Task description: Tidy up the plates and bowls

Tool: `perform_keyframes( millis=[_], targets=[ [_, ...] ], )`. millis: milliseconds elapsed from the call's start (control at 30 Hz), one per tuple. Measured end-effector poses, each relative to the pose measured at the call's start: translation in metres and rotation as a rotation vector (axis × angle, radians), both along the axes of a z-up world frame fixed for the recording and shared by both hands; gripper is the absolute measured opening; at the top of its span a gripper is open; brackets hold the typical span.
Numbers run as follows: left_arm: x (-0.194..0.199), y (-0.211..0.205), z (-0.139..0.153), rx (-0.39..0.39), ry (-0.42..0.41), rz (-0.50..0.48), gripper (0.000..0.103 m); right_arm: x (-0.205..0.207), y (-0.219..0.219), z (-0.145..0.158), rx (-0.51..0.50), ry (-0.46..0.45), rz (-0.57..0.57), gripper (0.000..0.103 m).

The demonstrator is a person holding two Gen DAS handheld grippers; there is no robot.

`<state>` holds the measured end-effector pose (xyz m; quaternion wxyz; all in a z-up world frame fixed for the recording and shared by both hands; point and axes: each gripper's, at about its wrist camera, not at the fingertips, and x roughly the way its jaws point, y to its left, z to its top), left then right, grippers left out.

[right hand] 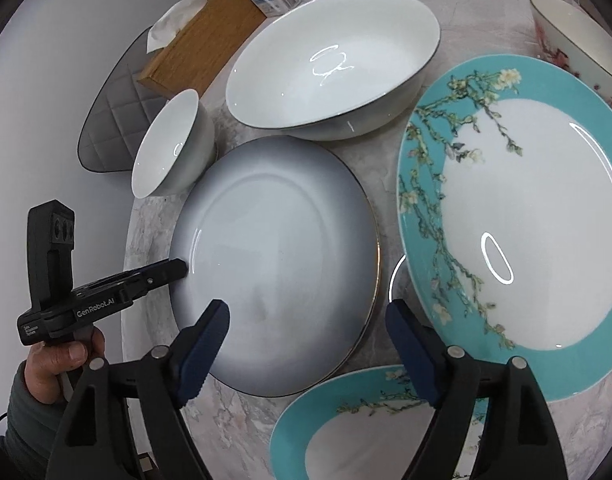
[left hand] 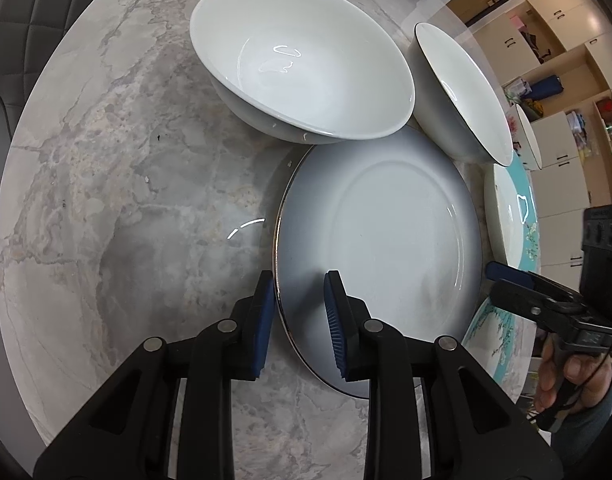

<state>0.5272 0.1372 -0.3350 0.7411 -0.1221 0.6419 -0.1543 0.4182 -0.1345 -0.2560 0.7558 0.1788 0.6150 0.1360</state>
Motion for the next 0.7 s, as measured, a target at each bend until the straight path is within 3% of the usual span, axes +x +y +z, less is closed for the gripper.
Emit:
perform_keyframes(
  millis=[67, 267, 433, 500, 700],
  targets=[
    [0.000, 0.001, -0.001, -0.005, -0.001, -0.003, 0.024, 0.003, -0.002, -0.012, -0.009, 0.018, -0.002, 0.075],
    [-0.001, 0.006, 0.000, -0.002, -0.023, -0.003, 0.024, 0.009, 0.001, -0.006, -0.001, -0.074, 0.089, 0.075],
    [-0.001, 0.004, 0.002, 0.013, -0.018, -0.006, 0.023, 0.011, -0.006, -0.006, -0.044, -0.064, 0.089, 0.051],
    [-0.002, 0.003, 0.003, 0.014, -0.014, 0.011, 0.023, 0.013, -0.011, -0.009, -0.067, -0.044, 0.069, 0.024],
    [-0.001, -0.004, 0.006, 0.052, -0.009, 0.052, 0.022, 0.011, -0.015, -0.010, -0.099, -0.028, 0.055, 0.022]
  ],
)
